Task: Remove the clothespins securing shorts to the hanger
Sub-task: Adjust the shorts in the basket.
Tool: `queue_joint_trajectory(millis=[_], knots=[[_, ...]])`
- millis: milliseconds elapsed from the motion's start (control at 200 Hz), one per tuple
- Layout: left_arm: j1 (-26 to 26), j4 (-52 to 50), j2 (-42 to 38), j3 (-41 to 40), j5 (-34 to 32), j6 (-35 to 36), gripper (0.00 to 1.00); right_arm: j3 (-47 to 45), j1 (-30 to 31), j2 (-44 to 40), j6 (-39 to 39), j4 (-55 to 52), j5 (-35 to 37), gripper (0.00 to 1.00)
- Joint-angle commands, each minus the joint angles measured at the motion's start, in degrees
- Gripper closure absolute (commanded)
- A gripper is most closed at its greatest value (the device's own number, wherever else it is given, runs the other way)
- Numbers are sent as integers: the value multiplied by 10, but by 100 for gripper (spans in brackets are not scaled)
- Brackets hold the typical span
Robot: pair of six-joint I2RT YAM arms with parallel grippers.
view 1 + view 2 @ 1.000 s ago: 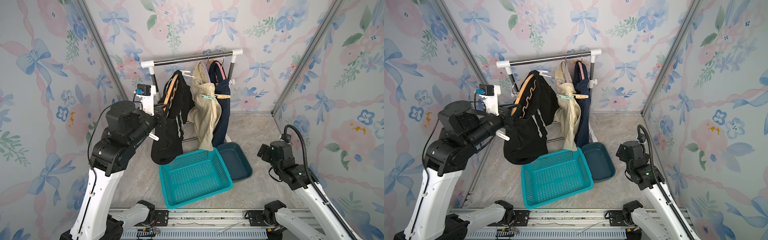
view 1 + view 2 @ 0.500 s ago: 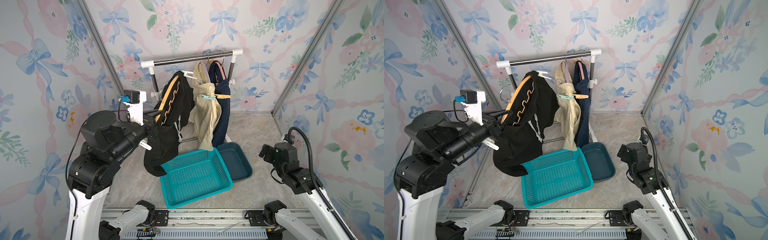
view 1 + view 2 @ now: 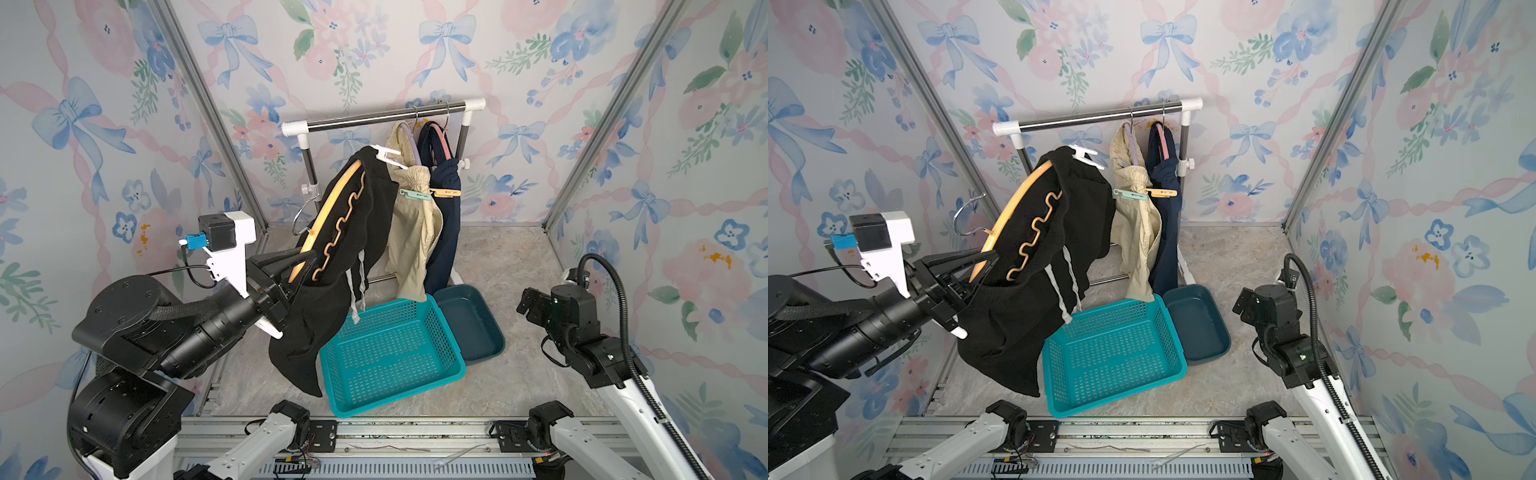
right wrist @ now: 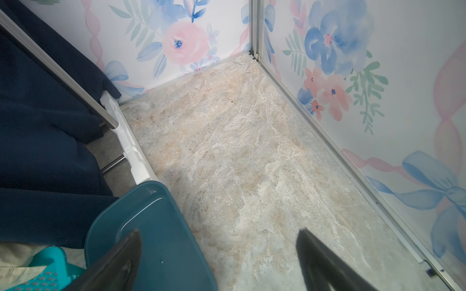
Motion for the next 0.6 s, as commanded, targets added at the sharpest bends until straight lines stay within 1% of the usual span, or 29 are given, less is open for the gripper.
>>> queue_joint_trajectory(millis=[0, 75, 130, 290, 385, 505, 595], knots=[[0, 66, -8, 23, 84, -11, 100, 13, -6, -6, 8, -16, -17, 4], [3, 66, -3, 29, 131, -17, 100, 11, -6, -13, 13, -24, -22, 3], [8, 67, 1, 39, 154, -21, 100, 9, -6, -20, 15, -28, -26, 3], [30, 70, 7, 45, 172, -18, 100, 5, -6, -39, 19, -38, -37, 3], [37, 92, 7, 9, 175, -20, 100, 7, -6, -46, 19, -39, -46, 4], [37, 150, 1, -52, 173, -29, 100, 13, -6, -50, 17, -43, -60, 3], [37, 182, -7, -98, 175, -16, 100, 21, -6, -51, 15, -48, -75, 4]])
